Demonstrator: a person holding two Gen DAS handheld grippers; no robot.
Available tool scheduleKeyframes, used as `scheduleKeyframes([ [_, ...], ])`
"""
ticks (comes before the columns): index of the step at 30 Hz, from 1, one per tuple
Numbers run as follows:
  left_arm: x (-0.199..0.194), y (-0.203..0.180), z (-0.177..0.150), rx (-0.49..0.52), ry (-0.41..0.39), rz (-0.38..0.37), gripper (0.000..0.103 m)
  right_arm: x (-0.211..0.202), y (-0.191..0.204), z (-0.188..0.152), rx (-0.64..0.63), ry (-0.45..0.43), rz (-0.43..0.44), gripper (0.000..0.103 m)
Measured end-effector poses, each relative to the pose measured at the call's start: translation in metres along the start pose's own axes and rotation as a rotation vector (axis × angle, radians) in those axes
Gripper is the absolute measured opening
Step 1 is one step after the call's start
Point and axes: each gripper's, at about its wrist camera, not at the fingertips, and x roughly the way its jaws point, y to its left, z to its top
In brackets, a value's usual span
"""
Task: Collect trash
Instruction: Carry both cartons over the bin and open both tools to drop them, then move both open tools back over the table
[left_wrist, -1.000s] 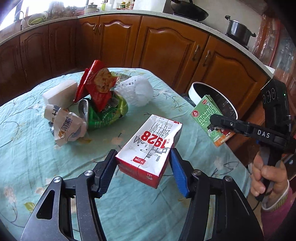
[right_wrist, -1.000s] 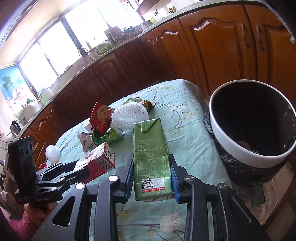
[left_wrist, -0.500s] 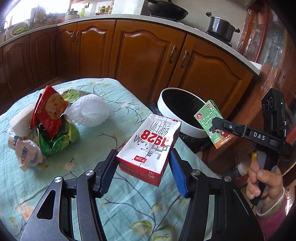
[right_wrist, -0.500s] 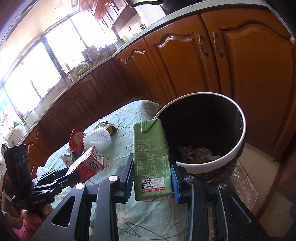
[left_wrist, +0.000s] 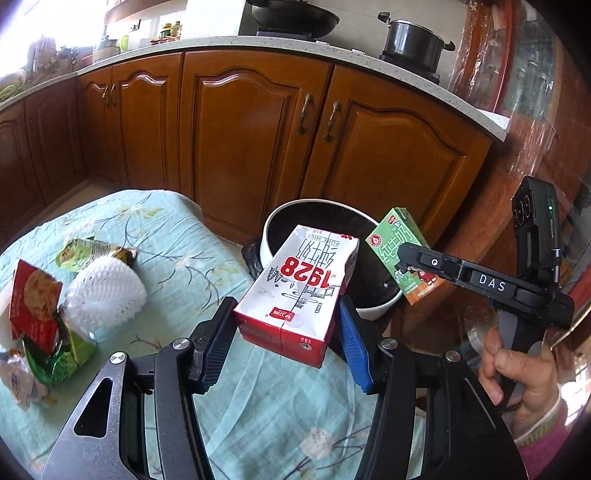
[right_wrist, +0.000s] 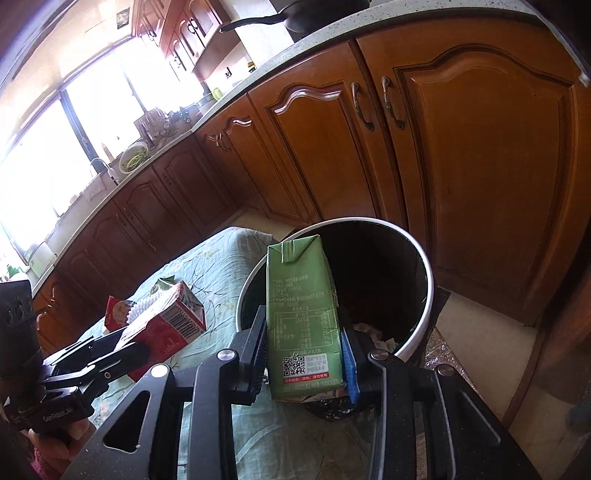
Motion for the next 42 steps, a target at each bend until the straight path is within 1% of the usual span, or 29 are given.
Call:
scheduleKeyframes([
  [6,0.028,-0.017,0.024,0.046,0.027,0.017,0.053,0.016,-0.015,0.011,0.007,0.015,-0.018,0.034],
  [11,0.048,-0.026,0.035,0.068,0.044,0.027,0.053,0.026,-0.024,0.016,0.019,0.035,-0.030,0.034],
  [23,0.086,-0.042,0.046,0.098,0.099,0.050,0.052,0.045,-0.041,0.024,0.030,0.069,-0.052,0.034],
  [25,0.089,-0.043,0.046,0.097,0.104,0.050,0.052,0.047,-0.043,0.025,0.037,0.074,-0.044,0.036],
  [26,0.091,-0.043,0.047,0.096,0.107,0.049,0.052,0.048,-0.045,0.026,0.046,0.074,-0.037,0.038],
  [28,0.094,-0.044,0.046,0.084,0.123,0.048,0.052,0.047,-0.049,0.026,0.064,0.067,-0.023,0.048],
  [29,0.096,-0.043,0.045,0.075,0.136,0.045,0.054,0.045,-0.050,0.025,0.070,0.058,-0.022,0.055],
  [30,0.096,-0.042,0.043,0.065,0.144,0.042,0.056,0.042,-0.050,0.025,0.074,0.048,-0.024,0.058],
  [31,0.096,-0.042,0.042,0.058,0.144,0.037,0.058,0.040,-0.050,0.024,0.078,0.040,-0.020,0.059],
  [32,0.094,-0.040,0.041,0.051,0.142,0.036,0.063,0.038,-0.049,0.024,0.083,0.033,-0.014,0.062],
  [34,0.089,-0.036,0.037,0.036,0.131,0.034,0.067,0.032,-0.047,0.022,0.092,0.017,-0.004,0.064],
  [36,0.082,-0.031,0.032,0.015,0.118,0.030,0.068,0.027,-0.044,0.019,0.095,0.002,0.005,0.071],
  [37,0.078,-0.028,0.029,-0.001,0.113,0.028,0.070,0.026,-0.040,0.019,0.096,-0.005,0.010,0.072],
  [40,0.062,-0.017,0.019,-0.047,0.095,0.020,0.070,0.016,-0.029,0.014,0.097,-0.027,0.031,0.080],
  [42,0.050,-0.010,0.010,-0.072,0.077,0.031,0.070,0.009,-0.021,0.008,0.099,-0.043,0.045,0.088],
])
